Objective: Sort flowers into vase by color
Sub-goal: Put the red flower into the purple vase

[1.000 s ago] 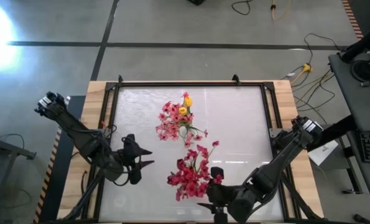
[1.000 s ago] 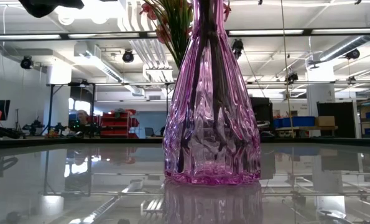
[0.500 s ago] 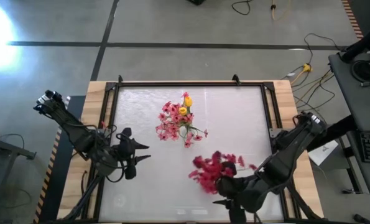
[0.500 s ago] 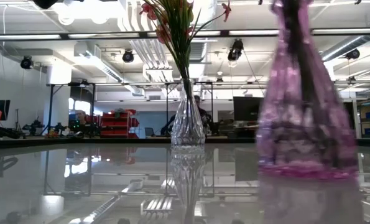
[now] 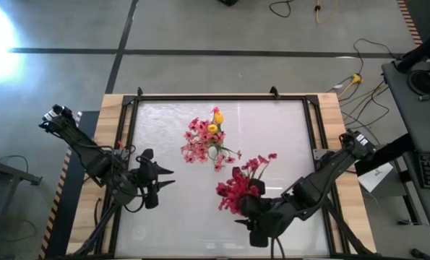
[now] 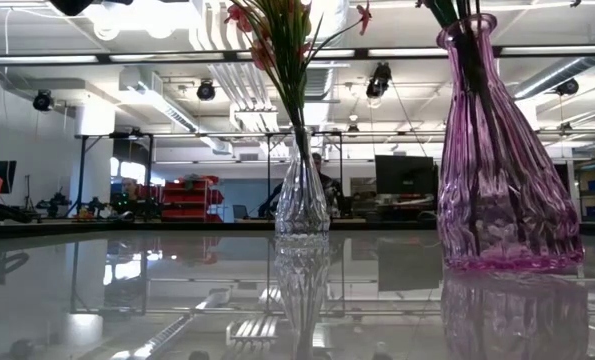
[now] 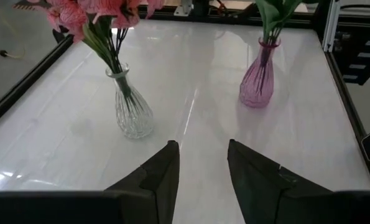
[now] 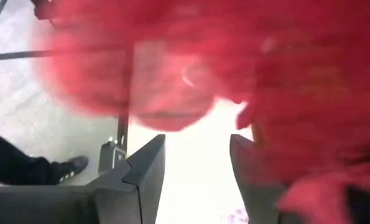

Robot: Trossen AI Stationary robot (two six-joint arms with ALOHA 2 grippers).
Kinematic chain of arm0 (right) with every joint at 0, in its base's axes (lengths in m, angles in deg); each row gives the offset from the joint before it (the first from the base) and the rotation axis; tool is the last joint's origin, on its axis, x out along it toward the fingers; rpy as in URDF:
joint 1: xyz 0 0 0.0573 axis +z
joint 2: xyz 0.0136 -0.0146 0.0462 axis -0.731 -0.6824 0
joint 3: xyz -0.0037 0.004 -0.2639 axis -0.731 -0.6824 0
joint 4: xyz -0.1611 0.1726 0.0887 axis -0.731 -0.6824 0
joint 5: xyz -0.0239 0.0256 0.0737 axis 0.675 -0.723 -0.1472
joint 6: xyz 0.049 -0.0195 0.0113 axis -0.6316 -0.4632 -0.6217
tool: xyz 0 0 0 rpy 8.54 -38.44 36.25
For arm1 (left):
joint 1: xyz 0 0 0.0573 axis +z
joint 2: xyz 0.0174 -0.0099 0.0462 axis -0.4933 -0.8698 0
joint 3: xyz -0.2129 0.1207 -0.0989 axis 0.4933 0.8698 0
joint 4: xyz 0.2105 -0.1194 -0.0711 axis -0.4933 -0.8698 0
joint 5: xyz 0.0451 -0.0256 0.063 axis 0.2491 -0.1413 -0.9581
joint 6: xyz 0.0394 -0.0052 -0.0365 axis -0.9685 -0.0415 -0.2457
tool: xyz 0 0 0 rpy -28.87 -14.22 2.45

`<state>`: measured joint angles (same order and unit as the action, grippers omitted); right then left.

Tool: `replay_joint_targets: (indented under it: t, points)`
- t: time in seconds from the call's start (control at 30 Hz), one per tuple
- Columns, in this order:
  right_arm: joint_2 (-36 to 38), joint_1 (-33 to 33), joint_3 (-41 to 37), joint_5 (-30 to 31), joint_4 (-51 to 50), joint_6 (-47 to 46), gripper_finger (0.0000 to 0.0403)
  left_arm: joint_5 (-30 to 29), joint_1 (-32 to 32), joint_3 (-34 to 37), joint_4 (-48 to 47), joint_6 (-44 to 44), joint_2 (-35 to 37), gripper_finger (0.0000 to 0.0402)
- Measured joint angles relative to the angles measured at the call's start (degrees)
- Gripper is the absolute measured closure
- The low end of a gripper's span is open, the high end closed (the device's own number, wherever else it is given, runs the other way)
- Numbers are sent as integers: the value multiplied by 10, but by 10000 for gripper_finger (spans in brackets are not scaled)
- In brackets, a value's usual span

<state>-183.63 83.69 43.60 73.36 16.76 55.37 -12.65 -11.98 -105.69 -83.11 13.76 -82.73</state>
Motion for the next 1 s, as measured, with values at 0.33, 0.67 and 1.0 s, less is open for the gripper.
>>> replay_joint_targets:
  t: [0.33, 0.67, 1.0]
  points:
    - [0, 1, -12, 48, 3, 30, 294, 0, 0, 0, -2, -2, 0, 279]
    - [2, 28, -39, 59, 36, 9, 385, 7, 0, 0, -2, 13, 1, 279]
    - [4, 71, -43, 92, 53, -5, 335, 7, 0, -12, -1, 13, 1, 279]
